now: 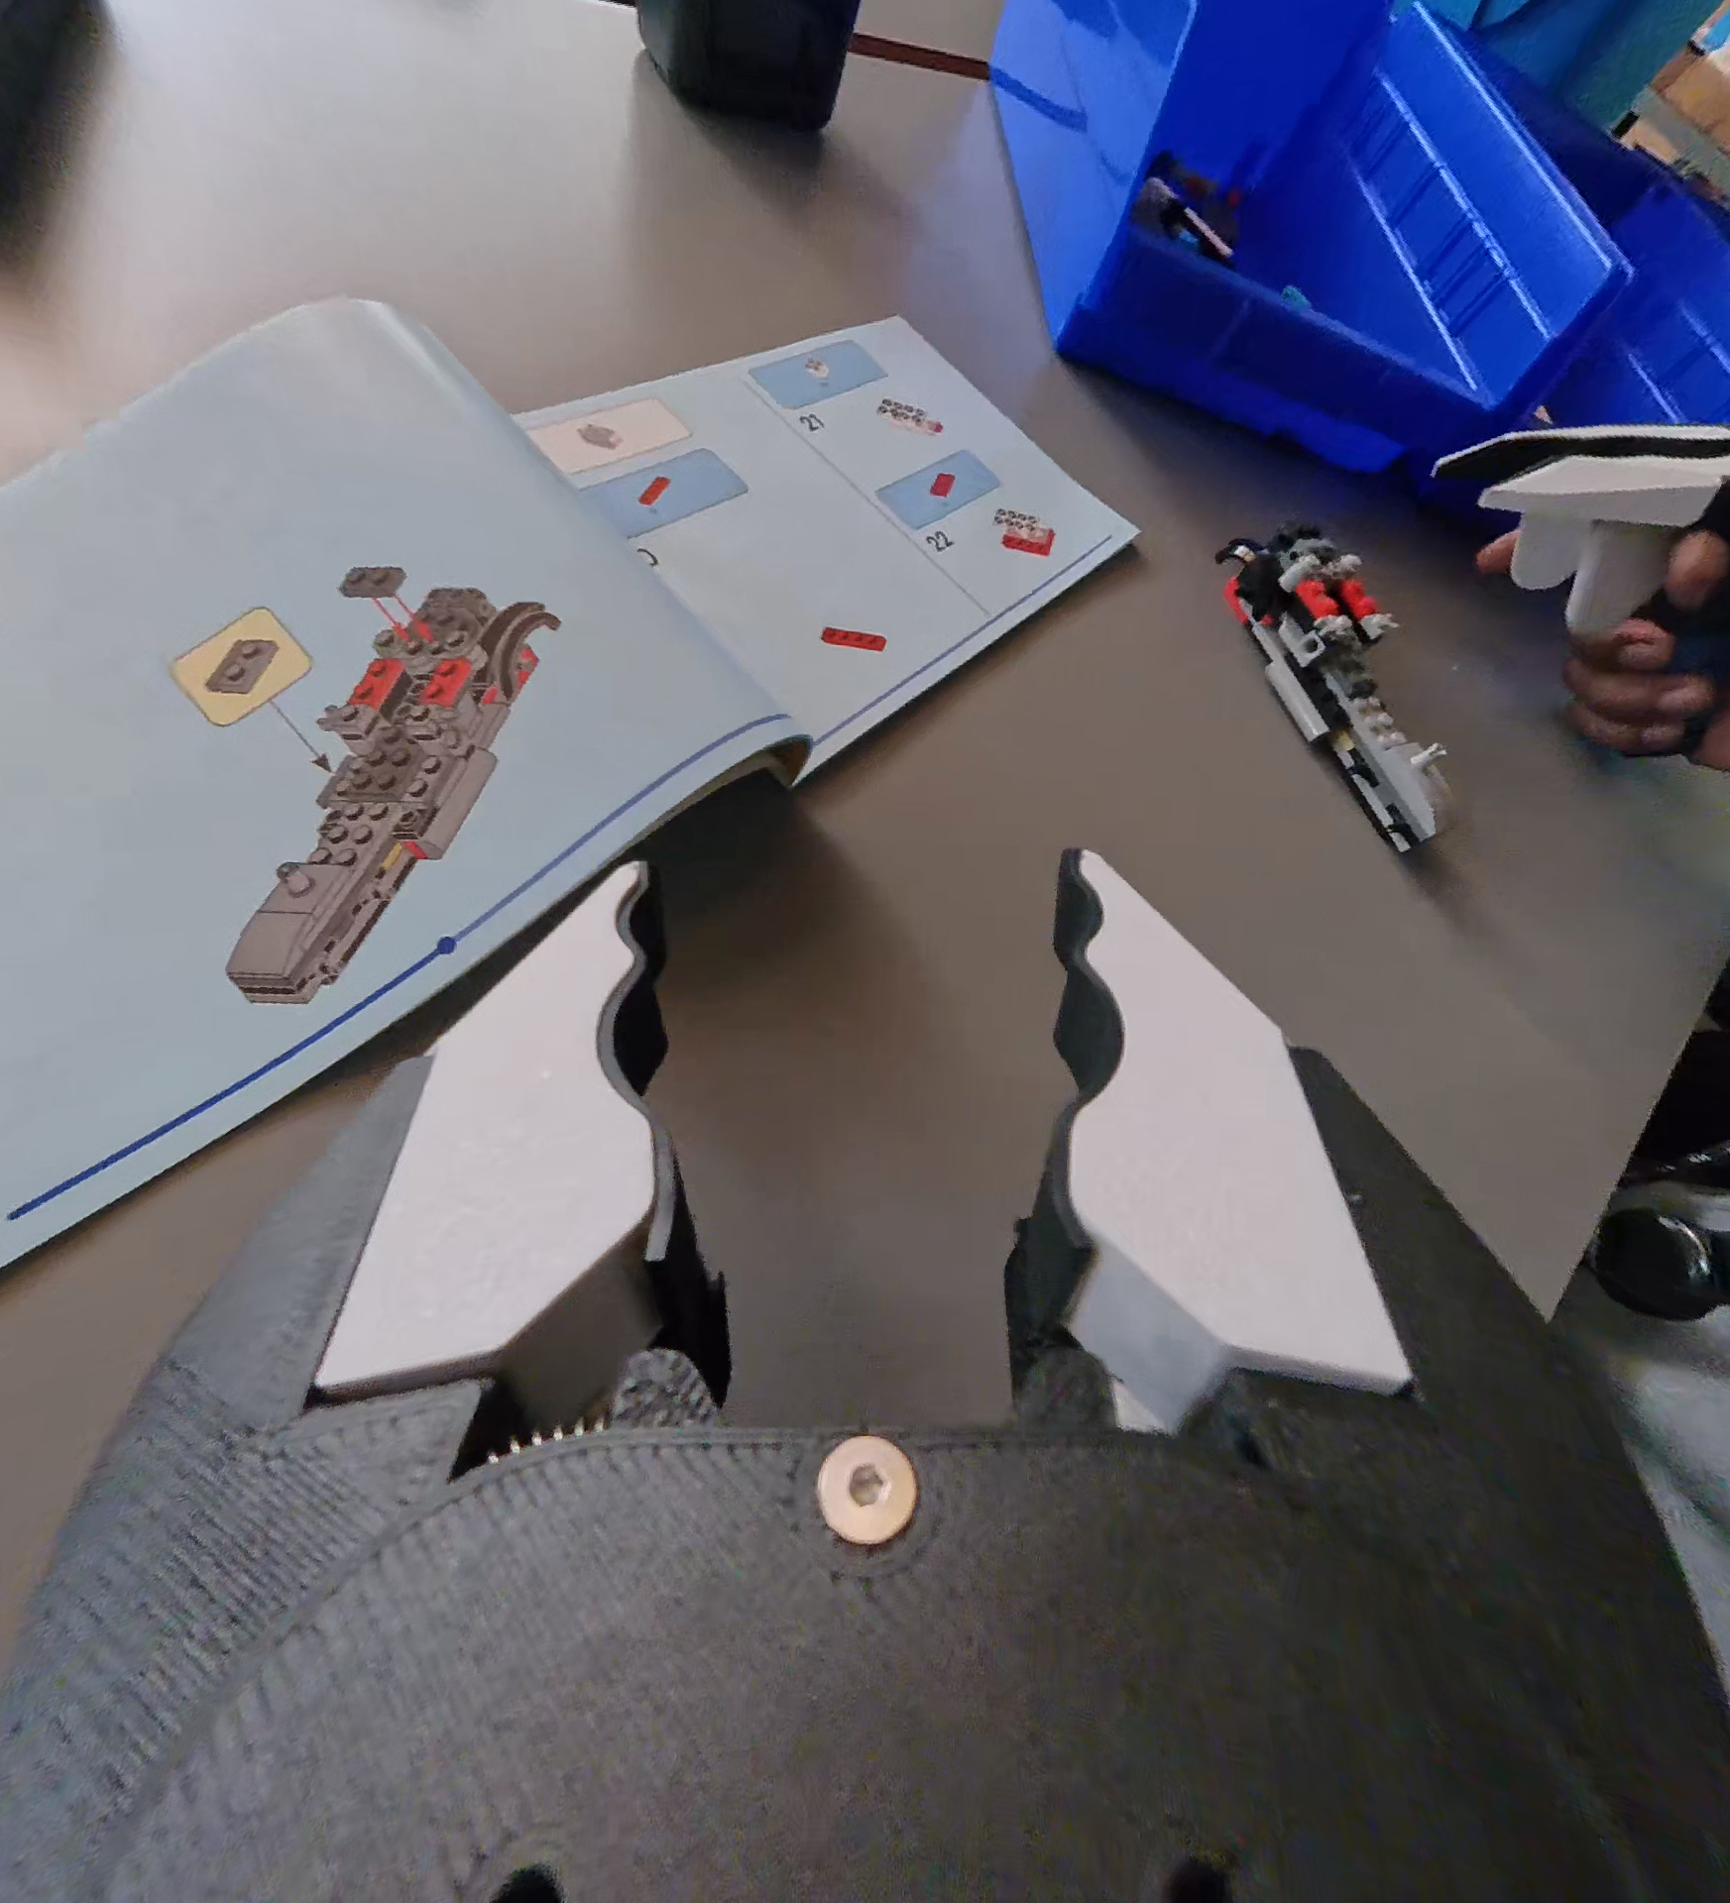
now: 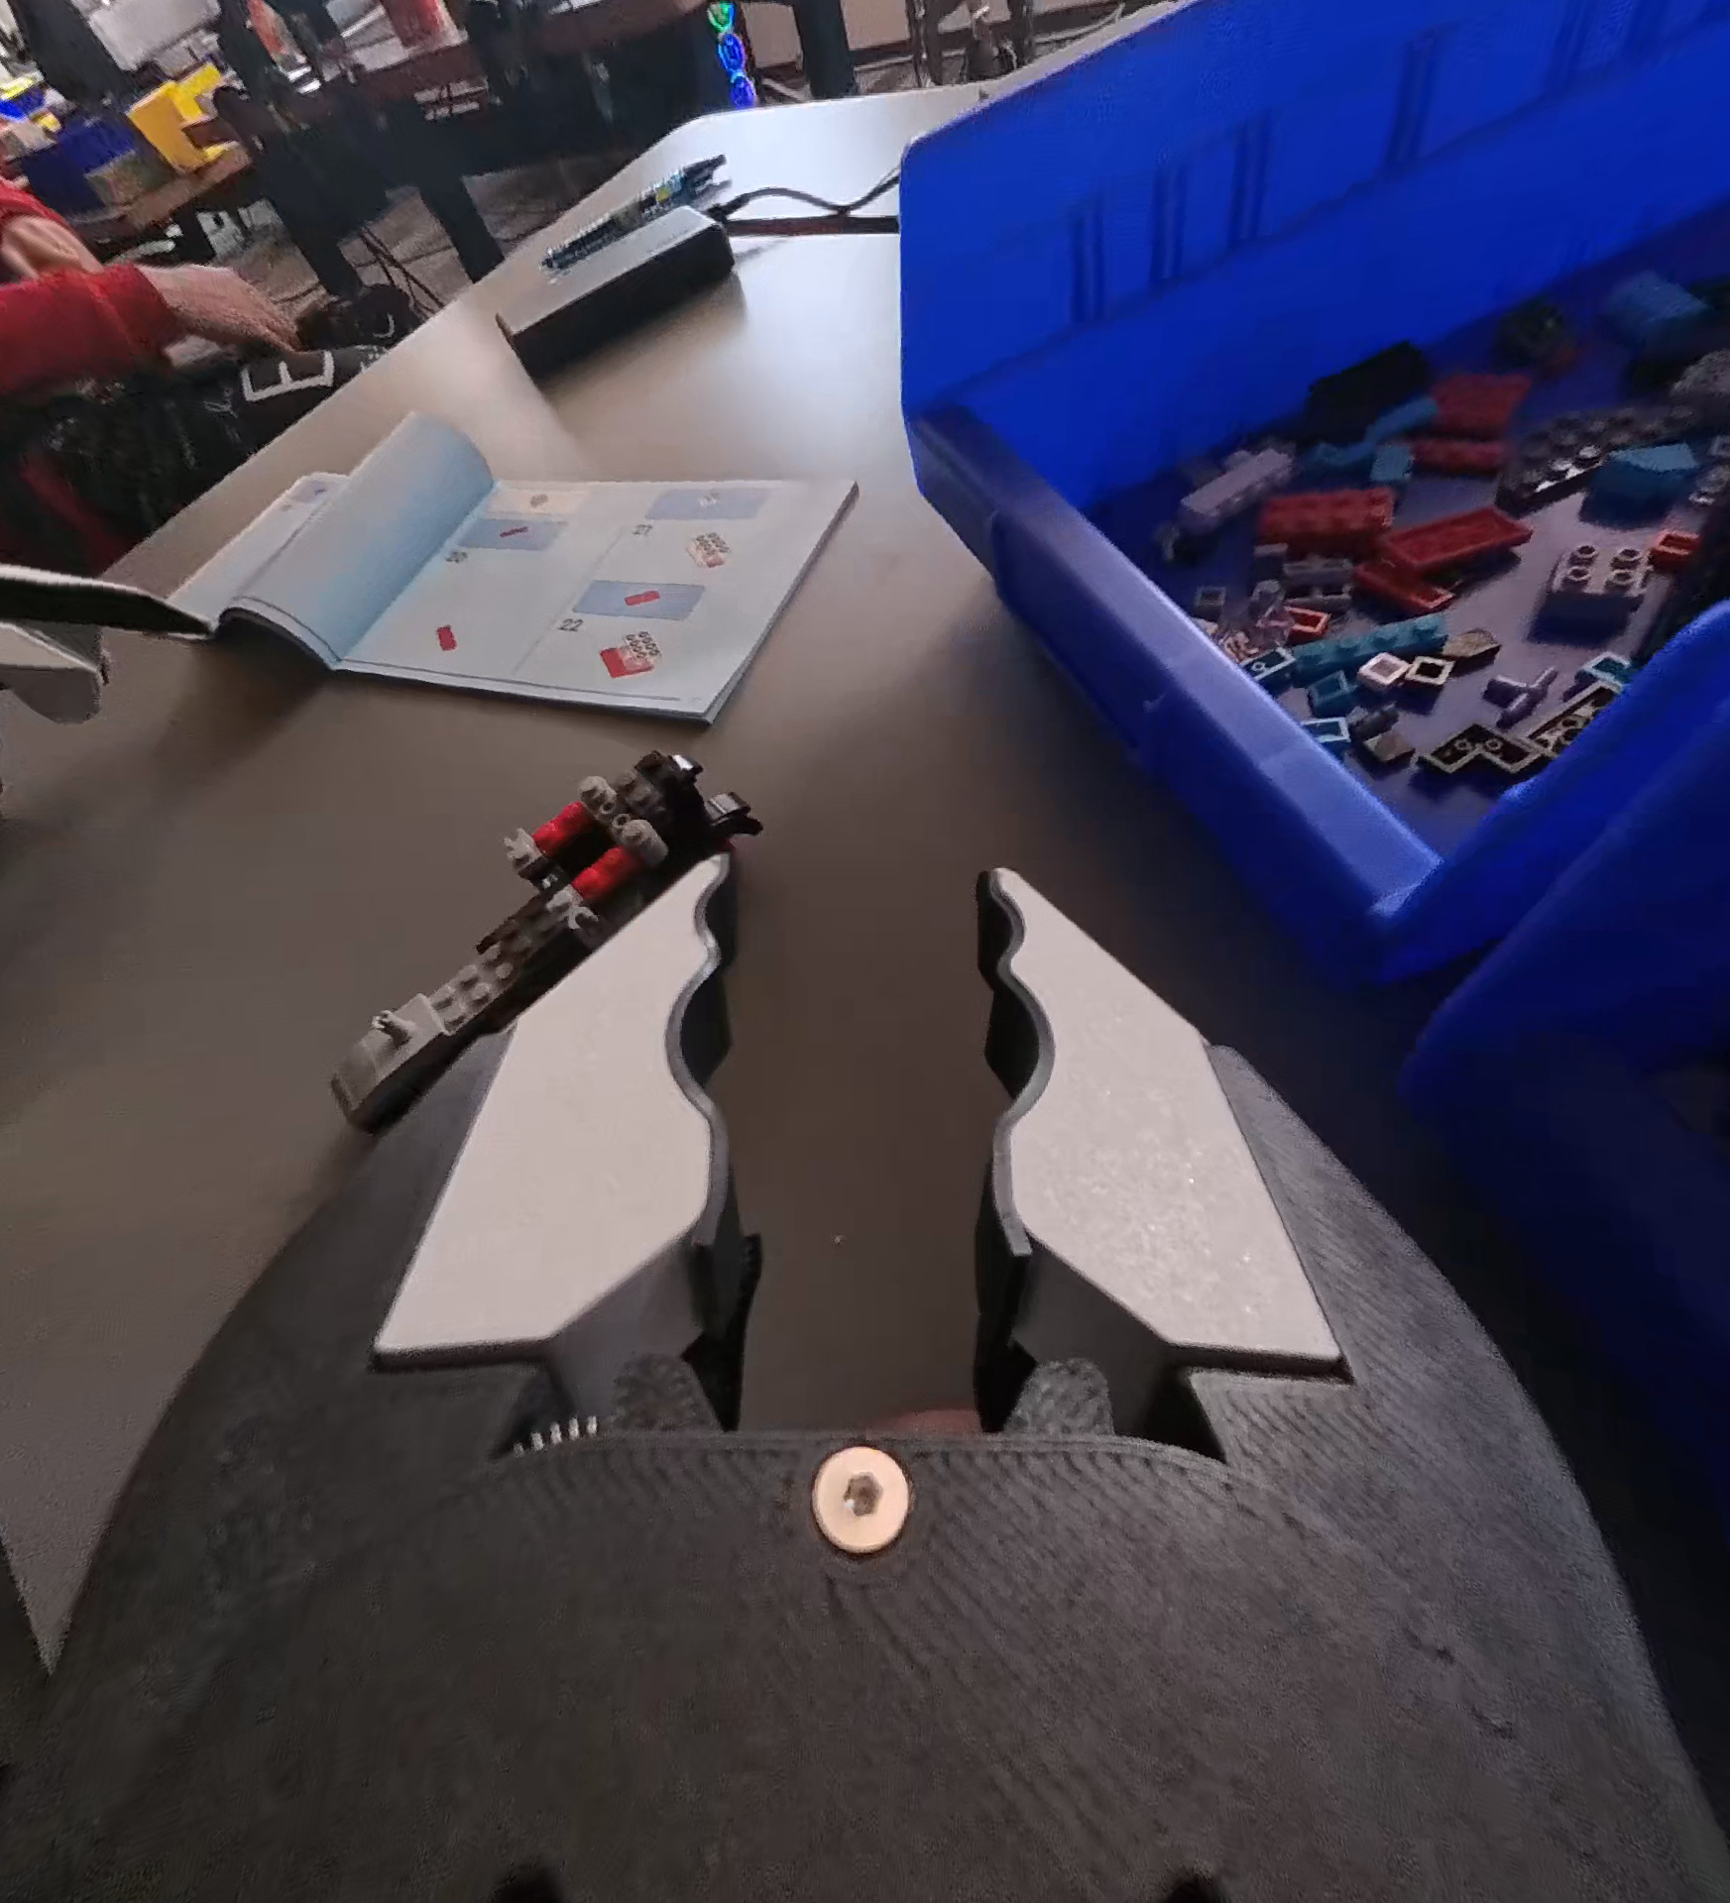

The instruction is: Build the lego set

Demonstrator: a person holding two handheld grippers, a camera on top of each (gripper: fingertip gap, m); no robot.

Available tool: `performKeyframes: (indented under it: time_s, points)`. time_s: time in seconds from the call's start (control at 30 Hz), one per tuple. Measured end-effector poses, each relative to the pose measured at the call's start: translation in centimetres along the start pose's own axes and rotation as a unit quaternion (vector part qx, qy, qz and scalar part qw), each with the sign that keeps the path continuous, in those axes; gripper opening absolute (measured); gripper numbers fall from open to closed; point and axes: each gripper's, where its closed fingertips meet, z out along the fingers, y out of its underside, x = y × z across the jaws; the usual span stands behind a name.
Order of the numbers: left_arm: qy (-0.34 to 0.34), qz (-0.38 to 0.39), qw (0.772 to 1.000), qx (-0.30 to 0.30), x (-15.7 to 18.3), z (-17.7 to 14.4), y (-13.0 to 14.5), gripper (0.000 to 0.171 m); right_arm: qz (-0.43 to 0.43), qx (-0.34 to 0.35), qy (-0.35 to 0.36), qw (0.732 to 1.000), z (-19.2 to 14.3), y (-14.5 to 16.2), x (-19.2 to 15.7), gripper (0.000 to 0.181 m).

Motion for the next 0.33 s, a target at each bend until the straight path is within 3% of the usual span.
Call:
performKeyframes:
  time_s: [0.33]
  points:
    - [0.057,-0.017,0.998,0.009,0.70,-0.26,0.00,0.075,0.014,-0.031,0.003,0.999,0.88,0.80,0.30,0.048]
